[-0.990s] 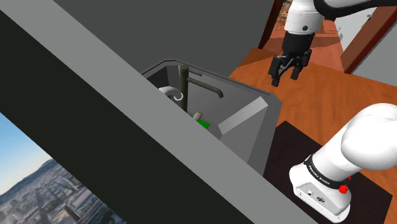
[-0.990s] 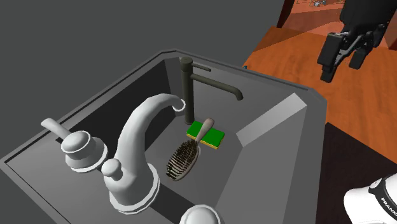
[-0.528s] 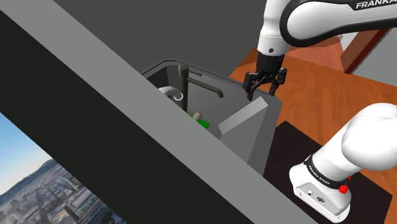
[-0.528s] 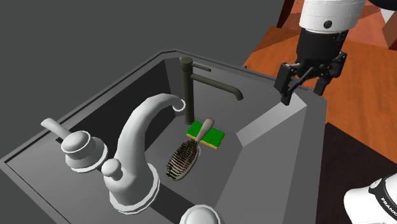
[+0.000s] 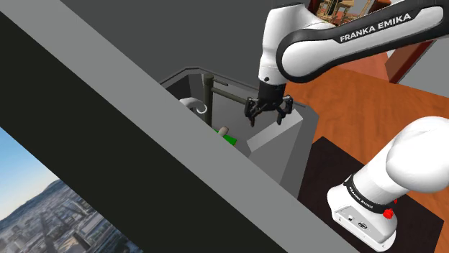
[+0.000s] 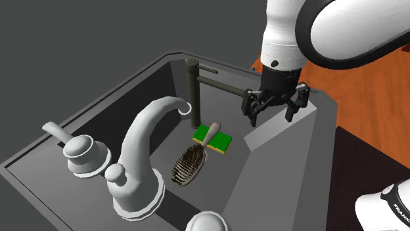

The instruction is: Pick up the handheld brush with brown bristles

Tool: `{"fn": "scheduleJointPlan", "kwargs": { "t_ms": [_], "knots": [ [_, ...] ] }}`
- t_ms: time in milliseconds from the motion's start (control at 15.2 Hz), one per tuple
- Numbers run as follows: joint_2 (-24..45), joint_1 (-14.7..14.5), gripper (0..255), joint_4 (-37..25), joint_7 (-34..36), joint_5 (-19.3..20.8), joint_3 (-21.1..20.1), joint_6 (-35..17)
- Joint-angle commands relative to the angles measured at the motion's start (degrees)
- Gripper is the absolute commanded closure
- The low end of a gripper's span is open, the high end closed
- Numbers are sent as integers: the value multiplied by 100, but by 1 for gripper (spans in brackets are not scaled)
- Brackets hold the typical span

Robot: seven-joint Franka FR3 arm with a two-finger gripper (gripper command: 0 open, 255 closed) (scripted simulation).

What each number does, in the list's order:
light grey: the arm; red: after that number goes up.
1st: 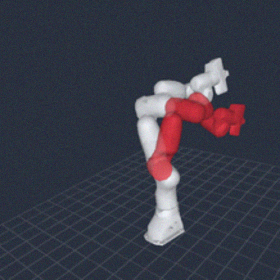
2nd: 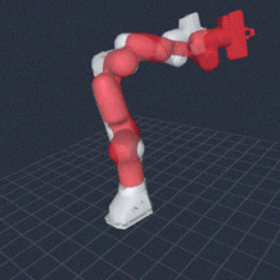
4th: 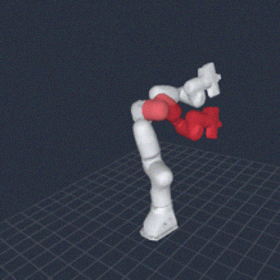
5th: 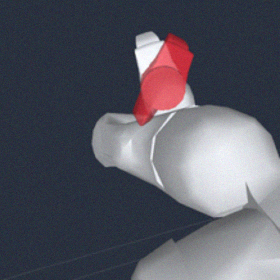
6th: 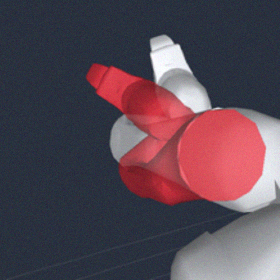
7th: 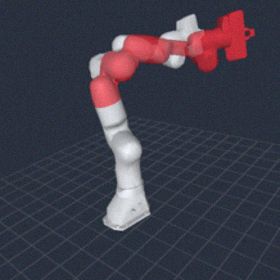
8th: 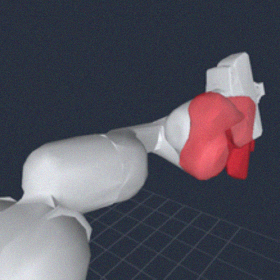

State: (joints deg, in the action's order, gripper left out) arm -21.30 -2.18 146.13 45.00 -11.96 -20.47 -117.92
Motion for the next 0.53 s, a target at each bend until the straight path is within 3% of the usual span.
{"fn": "scheduleJointPlan", "kwargs": {
  "t_ms": [0, 462],
  "knots": [
    [459, 45, 0, -151, 430, 14, -193, -368],
    [2194, 140, 0, -927, 2070, 612, -627, -1428]
  ]
}}
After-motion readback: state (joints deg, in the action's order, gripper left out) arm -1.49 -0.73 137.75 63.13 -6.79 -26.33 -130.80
